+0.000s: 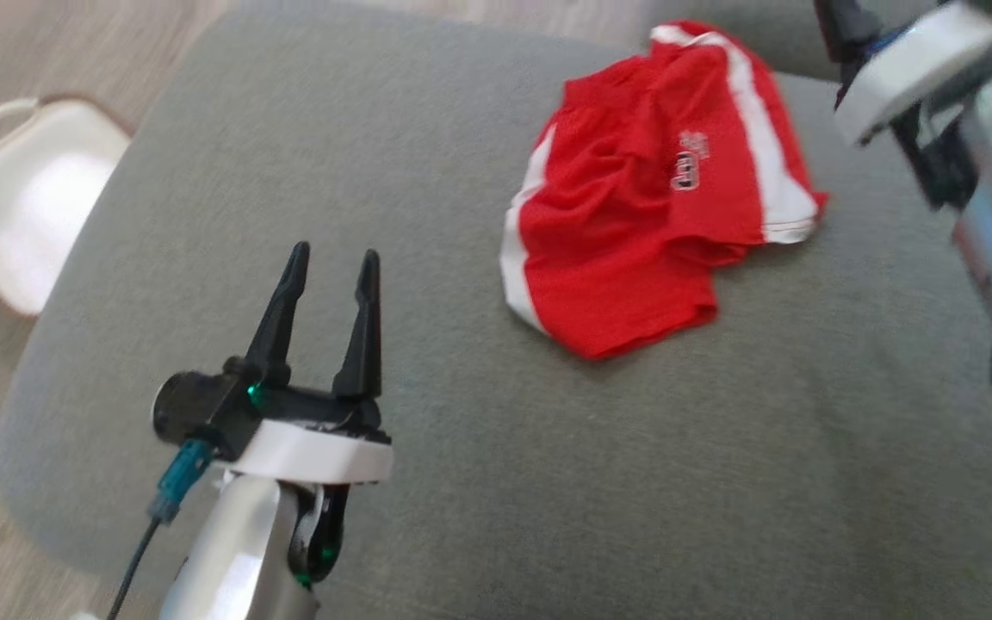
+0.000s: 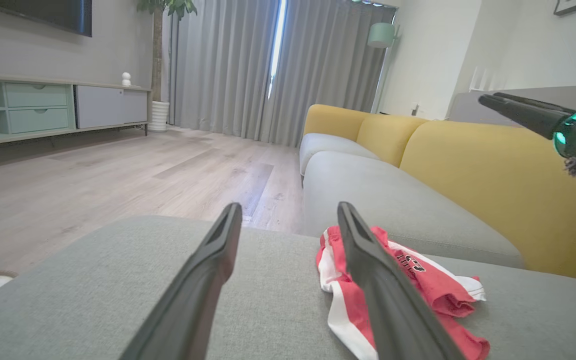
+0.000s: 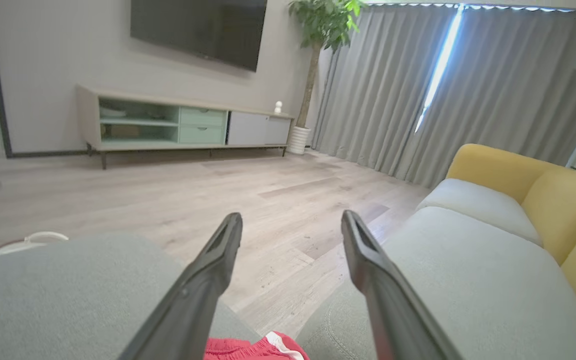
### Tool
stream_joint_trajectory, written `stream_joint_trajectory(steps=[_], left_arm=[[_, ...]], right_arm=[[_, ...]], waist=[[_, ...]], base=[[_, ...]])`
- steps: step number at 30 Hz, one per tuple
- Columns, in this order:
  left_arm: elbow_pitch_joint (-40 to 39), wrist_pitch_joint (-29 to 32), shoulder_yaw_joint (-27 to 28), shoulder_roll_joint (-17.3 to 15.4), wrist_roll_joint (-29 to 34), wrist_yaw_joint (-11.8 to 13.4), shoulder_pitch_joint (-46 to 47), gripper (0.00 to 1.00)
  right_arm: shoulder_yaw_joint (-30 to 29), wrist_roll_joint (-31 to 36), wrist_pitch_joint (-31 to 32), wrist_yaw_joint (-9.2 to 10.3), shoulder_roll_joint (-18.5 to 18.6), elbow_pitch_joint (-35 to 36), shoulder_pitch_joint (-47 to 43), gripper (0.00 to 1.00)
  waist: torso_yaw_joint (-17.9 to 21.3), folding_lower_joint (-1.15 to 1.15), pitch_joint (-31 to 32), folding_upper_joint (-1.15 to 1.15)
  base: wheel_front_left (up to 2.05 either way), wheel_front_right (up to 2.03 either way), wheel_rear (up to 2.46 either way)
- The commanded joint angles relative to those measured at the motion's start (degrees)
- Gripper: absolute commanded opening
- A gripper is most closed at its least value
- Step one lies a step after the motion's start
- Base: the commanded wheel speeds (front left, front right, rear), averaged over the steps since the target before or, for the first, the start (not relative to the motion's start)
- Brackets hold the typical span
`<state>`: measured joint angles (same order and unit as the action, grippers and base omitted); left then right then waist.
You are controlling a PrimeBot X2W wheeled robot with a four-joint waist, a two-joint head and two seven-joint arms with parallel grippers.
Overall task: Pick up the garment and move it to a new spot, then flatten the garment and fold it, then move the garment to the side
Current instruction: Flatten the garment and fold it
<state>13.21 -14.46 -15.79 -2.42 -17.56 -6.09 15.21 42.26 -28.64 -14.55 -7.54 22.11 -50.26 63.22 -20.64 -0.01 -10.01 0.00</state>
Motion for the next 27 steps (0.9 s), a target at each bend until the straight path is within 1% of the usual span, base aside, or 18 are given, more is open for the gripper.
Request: stream_joint_trajectory(steps=[1, 4, 7, 10, 13, 16, 18, 19, 20, 27], left_arm=[[-1.42, -0.54, 2.63, -0.46, 0.56, -0.32, 0.01, 1.0], [-1.56, -0.54, 4.43, -0.46, 1.28, -0.45, -1.31, 1.0], [-1.92, -0.54, 5.96, -0.46, 1.77, -0.56, -2.68, 1.0], [-2.35, -0.54, 6.93, -0.46, 2.13, -0.68, -3.83, 1.0], [-2.61, -0.54, 7.33, -0.46, 2.25, -0.79, -4.76, 1.0], [-2.79, -0.54, 7.39, -0.46, 2.23, -0.87, -5.57, 1.0], [-2.79, -0.54, 7.25, -0.46, 2.25, -0.91, -5.87, 1.0], [-2.79, -0.54, 7.25, -0.46, 2.25, -0.91, -5.87, 1.0], [-2.84, -0.54, 7.12, -0.46, 2.25, -0.94, -6.05, 1.0], [-2.96, -0.54, 6.4, -0.46, 2.23, -1.05, -5.86, 1.0]], right_arm=[[-2.46, 1.38, -0.43, 0.05, -0.95, 2.77, -4.25, 1.0], [-11.93, 5.75, -0.43, 0.05, -3.11, 9.49, -13.5, 1.0], [-19.77, 10.7, -0.44, 0.05, -6.32, 16.23, -23.22, 1.0], [-26.2, 14.89, -0.44, 0.05, -10.42, 22.08, -32.34, 1.0], [-31.01, 17.64, -0.44, 0.05, -14.76, 26.6, -40.29, 1.0], [-31.88, 20.16, -0.44, 0.05, -17.21, 29.87, -46.71, 1.0], [-32.57, 20.49, -0.24, 0.05, -18.21, 31.55, -49.97, 1.0], [-32.57, 20.49, -0.24, 0.05, -18.21, 31.55, -49.97, 1.0], [-32.98, 20.69, 0.07, 0.05, -18.75, 32.93, -52.28, 1.0], [-32.88, 21.48, 1.47, 0.05, -19.18, 35.63, -53.99, 1.0]], waist=[[3.52, 0.01, 3.46, 0.0], [5.96, 0.01, 5.41, 0.0], [8.07, 0.01, 6.88, 0.0], [9.8, 0.01, 7.72, 0.0], [11.05, 0.01, 8.37, 0.0], [11.87, 0.01, 8.79, 0.0], [12.0, 0.01, 8.98, 0.0], [12.0, 0.01, 8.98, 0.0], [12.03, 0.01, 9.03, 0.0], [11.0, 0.01, 8.27, 0.0]], base=[[0.0, 0.0, 0.0], [0.0, 0.0, 0.0], [0.0, 0.0, 0.0], [0.0, 0.0, 0.0], [0.0, 0.0, 0.0], [0.0, 0.0, 0.0], [0.0, 0.0, 0.0], [0.0, 0.0, 0.0], [0.0, 0.0, 0.0], [0.0, 0.0, 0.0]])
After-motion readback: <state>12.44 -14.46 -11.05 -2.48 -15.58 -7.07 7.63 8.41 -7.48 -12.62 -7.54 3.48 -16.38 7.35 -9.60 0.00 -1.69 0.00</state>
